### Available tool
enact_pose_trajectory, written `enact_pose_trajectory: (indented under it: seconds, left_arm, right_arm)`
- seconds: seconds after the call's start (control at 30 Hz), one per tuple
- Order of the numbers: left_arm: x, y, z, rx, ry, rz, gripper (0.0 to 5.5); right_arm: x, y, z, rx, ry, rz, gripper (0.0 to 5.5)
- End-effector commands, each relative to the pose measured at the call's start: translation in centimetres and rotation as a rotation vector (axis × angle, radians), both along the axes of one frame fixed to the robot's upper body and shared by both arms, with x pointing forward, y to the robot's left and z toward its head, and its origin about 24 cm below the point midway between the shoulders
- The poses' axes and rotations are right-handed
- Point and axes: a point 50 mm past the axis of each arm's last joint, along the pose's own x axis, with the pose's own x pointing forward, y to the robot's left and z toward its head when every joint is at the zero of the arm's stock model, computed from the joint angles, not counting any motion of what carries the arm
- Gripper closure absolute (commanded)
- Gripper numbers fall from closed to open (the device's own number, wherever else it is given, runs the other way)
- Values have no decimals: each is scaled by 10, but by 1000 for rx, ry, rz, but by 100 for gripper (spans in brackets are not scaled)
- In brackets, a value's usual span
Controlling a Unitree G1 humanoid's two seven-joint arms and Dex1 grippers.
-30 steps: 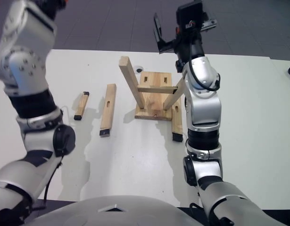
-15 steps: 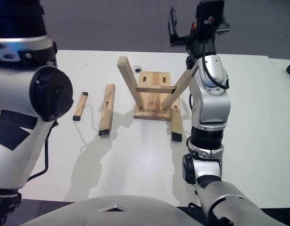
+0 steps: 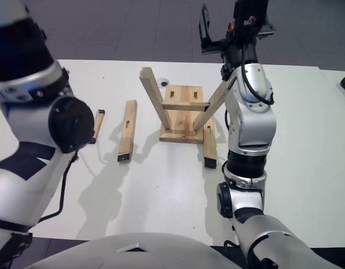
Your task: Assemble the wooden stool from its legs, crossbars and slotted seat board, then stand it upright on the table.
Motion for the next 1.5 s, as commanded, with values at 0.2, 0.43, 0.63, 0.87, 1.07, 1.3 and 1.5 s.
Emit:
enact_pose_trajectory:
  seconds: [0.2,0.43,0.63,0.87,1.07,1.3,1.5]
  left_arm:
    - [26,23,-120,123,101,187,13]
    - [16,22,-141,169,64,236,13]
    - [17,-1,-54,39,-216,175,13]
    - [38,-22,-144,507,148,29,13]
    - [9,-23,-259,585,492,-75,13]
    - [26,-15,-223,382,373,19,13]
    - [33,23,-206,288,316,185,13]
  right_arm:
    - [-1,-8,5,-19,-19,-79,10]
    - [-5,-15,0,-51,-35,-147,10]
    - [-5,-25,3,-28,-45,-183,10]
    - [-5,-32,6,18,-50,-216,10]
    - [-3,-34,1,19,-28,-213,10]
    - [0,-29,-7,13,1,-189,10]
    - [4,-31,-32,-40,107,-224,10]
